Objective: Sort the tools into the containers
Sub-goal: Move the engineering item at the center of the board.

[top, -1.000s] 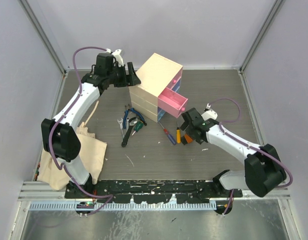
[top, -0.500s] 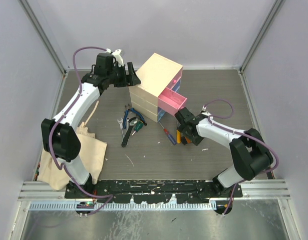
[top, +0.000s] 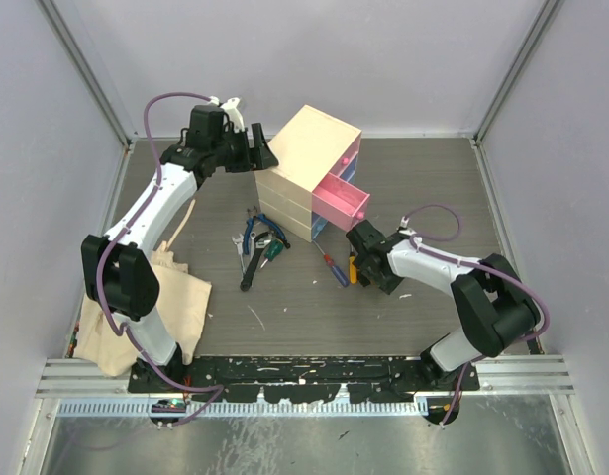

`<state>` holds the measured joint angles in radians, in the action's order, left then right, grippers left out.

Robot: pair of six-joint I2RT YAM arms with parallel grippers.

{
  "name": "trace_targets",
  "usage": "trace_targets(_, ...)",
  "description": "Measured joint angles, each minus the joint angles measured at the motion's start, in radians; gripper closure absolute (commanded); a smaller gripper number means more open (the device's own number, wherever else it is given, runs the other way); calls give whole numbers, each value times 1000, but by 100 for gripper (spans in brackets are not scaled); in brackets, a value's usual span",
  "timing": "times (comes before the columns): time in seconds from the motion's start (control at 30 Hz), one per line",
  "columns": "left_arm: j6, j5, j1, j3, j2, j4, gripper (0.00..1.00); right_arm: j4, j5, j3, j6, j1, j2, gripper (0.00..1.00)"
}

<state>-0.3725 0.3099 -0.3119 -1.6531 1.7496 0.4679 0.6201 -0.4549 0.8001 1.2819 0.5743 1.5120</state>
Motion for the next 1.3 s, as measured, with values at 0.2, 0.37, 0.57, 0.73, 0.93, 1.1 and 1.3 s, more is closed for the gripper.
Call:
trace_targets(0.2,0,0,1,0,0,0,27,-5,-16,-6,0,2,0,29)
trace_targets(0.37,0,1,2,0,0,1,27,-15,-39,-11,-8,5,0,36)
trace_targets(0.57,0,2,3,0,0,1,27,-40,-76,-34,-33,-1,-10,47)
trace_targets(0.73,0,4,5,0,0,2,27,-69,-83,-50,-77,-50,-23,50)
trace_targets(0.93,0,4,5,0,0,2,27,-98,-81,-76,-187,-154,-55,49)
trace_targets(1.1,0,5,5,0,0,2,27,-121,-25,-86,-380,-229,-81,50)
trace_targets(1.3,0,8,6,0,0,2,27,-150,80,-86,-577,-278,-94,39)
